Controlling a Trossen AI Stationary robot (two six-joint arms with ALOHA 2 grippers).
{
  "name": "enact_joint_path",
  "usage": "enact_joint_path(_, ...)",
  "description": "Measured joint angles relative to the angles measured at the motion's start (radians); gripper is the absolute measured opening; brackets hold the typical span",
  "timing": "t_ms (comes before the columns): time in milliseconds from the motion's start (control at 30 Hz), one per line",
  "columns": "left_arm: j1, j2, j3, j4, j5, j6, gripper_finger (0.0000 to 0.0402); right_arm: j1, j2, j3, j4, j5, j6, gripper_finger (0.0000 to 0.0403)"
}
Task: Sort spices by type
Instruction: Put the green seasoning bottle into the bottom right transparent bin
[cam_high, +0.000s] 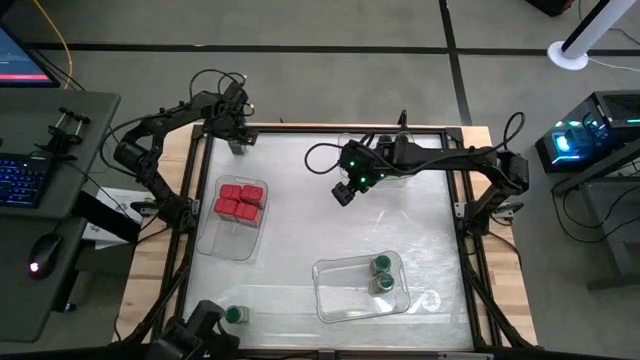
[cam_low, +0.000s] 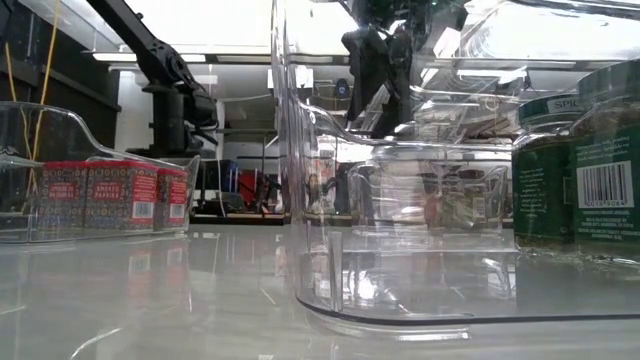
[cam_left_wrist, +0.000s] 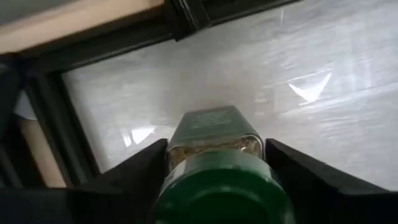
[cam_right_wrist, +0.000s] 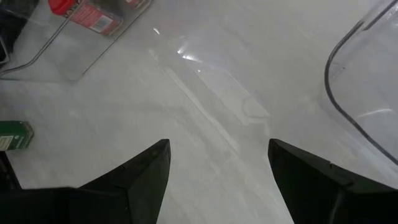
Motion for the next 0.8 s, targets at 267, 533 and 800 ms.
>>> enact_joint_path(267,-0.004,-0.086,0.000,-0.005,0.019,-0.001,0.0164,0.000,-0.055,0.000,-0.041,0.004,-0.035,0.0267)
enact_joint_path(533,-0.140,-0.324,0.000,0.049,0.088,-0.001,0.0164,0.000,-0.288,0.000,-0.145,0.175,-0.036,0.0267)
enact_joint_path(800,-0.592,-0.441,0.000,0.142,0.054,-0.169,0.0164,-0.012,-0.407,0.000,-0.293,0.404,-0.055,0.0267)
